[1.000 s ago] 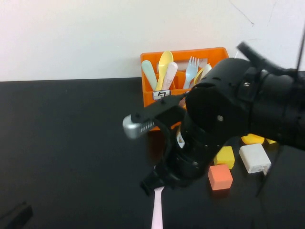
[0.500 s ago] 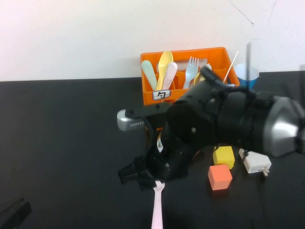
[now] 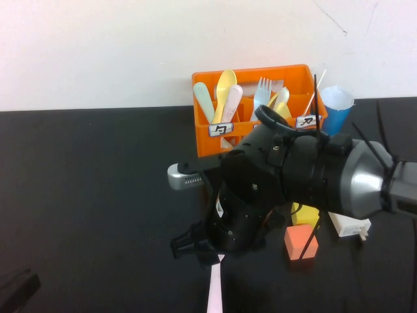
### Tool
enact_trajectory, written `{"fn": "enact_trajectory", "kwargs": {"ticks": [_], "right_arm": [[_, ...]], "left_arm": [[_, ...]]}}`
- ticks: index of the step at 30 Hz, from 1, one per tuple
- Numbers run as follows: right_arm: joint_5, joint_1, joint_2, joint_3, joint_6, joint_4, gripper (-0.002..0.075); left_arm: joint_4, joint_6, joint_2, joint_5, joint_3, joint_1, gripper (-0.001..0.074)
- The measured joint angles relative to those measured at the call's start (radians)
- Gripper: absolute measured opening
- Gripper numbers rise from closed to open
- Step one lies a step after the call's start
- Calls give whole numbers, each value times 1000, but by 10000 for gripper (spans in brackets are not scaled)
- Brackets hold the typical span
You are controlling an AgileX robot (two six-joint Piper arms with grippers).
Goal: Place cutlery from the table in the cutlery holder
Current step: Pick up the fork
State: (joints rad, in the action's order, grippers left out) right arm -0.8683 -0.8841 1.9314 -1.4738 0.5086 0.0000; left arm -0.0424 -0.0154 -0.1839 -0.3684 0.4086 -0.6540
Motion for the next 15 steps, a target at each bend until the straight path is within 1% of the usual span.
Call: {"fn": "enact_trajectory", "kwargs": {"ticks": [5, 15], "right_arm": [[13, 0, 36, 0, 10, -13, 383], [37, 0, 96, -6, 18, -6, 381]], "left_arm": [[42, 0, 0, 0, 0, 0, -1], [48, 0, 0, -4, 0, 0, -1]]}}
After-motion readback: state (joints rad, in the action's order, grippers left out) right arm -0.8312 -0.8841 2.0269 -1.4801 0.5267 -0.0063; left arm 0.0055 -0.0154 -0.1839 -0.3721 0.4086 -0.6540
